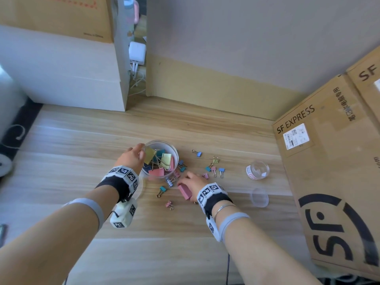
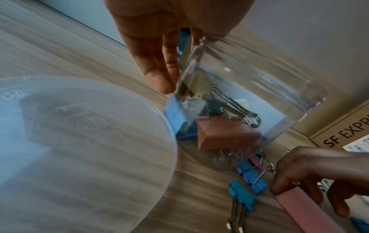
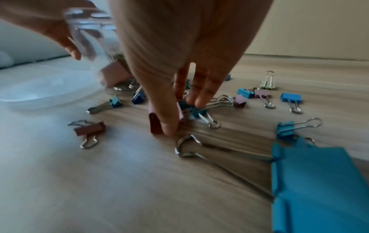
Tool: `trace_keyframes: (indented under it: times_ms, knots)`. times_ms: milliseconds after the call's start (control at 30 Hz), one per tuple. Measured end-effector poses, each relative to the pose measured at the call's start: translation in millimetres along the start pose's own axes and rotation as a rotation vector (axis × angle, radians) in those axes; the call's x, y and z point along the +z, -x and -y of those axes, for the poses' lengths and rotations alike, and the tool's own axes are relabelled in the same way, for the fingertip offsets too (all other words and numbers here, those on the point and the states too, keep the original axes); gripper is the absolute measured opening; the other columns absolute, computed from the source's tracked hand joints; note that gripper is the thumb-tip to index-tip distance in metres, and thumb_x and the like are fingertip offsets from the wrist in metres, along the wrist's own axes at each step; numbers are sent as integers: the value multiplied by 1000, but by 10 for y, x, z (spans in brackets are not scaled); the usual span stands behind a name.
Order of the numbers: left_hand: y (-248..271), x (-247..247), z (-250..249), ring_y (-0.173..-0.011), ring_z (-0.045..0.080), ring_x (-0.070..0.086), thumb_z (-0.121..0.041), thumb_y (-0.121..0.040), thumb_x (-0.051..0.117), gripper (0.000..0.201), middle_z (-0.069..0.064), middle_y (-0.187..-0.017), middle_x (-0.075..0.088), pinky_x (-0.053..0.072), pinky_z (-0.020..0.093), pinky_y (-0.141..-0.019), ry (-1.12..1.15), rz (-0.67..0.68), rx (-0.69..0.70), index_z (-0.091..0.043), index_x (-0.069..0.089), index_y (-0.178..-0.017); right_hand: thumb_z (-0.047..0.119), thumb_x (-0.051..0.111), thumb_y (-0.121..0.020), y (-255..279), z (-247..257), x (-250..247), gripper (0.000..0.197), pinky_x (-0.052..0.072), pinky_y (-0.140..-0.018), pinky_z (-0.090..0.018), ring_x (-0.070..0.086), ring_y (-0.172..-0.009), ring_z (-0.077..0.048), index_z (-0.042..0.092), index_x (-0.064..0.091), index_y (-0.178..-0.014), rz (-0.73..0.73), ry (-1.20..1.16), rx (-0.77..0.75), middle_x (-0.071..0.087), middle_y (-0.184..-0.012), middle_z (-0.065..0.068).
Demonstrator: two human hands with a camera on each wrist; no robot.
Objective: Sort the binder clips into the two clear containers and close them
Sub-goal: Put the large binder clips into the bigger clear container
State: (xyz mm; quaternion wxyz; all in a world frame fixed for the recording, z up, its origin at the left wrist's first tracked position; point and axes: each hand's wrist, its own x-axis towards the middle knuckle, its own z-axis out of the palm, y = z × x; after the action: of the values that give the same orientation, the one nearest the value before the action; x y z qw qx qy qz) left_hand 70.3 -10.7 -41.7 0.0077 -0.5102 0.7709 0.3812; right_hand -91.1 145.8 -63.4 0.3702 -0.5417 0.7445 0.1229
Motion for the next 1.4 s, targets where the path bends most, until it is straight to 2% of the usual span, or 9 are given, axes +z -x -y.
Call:
trace_keyframes:
  times_ms: [167, 300, 433, 633, 767, 1000, 1133, 1267, 1400]
  knots:
    - [-5, 2, 8, -81, 26, 47, -24, -97, 23, 40, 26, -120, 53, 41, 33, -73, -4, 2, -5, -17, 38, -133, 32, 70, -76, 48, 21, -105, 55, 43, -98, -41, 50, -115, -22, 23, 48, -126, -260, -69, -8, 51, -127, 0]
    - [-13, 17, 7, -79, 27, 49, -24, -97, 23, 39, 25, -118, 54, 42, 34, -71, 2, -10, 0, -16, 40, -131, 31, 70, -79, 156, 112, -530, 49, 50, -80, -25, 61, -99, -17, 17, 49, -121, -539, -394, 42, 62, -116, -1]
    - [-18, 26, 8, -77, 28, 51, -22, -96, 23, 37, 26, -115, 54, 43, 35, -68, 4, -13, -6, -15, 40, -129, 32, 71, -78, 210, 369, -920, 52, 57, -73, -25, 65, -85, -13, 21, 46, -122, -737, -632, 15, 60, -100, 8]
    - [-22, 39, -2, -93, 38, 58, -21, -96, 26, 37, 28, -116, 54, 41, 36, -74, -7, -29, -12, -14, 42, -128, 42, 65, -79, -14, 845, -854, 38, 57, -73, -35, 62, -82, -19, 18, 48, -102, -598, -546, 56, 61, -99, -1]
    - [-30, 48, 16, -95, 40, 59, -21, -95, 25, 38, 27, -117, 53, 45, 40, -77, -12, -26, -23, -17, 41, -129, 41, 61, -83, -131, 922, -711, 39, 40, -62, -31, 54, -78, -26, 9, 47, -100, -521, -402, 144, 61, -98, -12]
    - [-18, 49, 10, -94, 41, 58, -21, -95, 25, 36, 29, -115, 54, 45, 41, -78, -5, -22, -13, -15, 42, -127, 23, 47, -93, 5, 578, -727, 15, 37, -59, -27, 51, -70, -21, 8, 51, -95, -642, -381, 146, 49, -92, -4]
    - [1, 49, -8, -86, 39, 56, -20, -95, 25, 36, 30, -113, 54, 44, 41, -77, -3, -22, -7, -15, 41, -127, 12, 41, -94, 175, 7, -572, 12, 44, -62, -30, 52, -69, -23, 7, 51, -89, -281, -333, 423, 52, -77, -5]
    - [18, 88, -11, -80, 36, 52, -19, -95, 25, 35, 30, -111, 53, 44, 41, -75, 1, -28, -3, -15, 42, -126, 12, 54, -86, 407, -396, -217, 19, 48, -85, -29, 57, -91, -24, 22, 51, -102, -127, -390, 486, 62, -114, -7]
    - [25, 131, -40, -93, 42, 57, -19, -95, 26, 35, 30, -114, 52, 43, 40, -76, 16, -31, -21, -15, 43, -125, 23, 79, -69, 540, -536, 55, 43, 46, -90, -31, 56, -104, -22, 22, 52, -102, -61, -336, 422, 54, -118, -4]
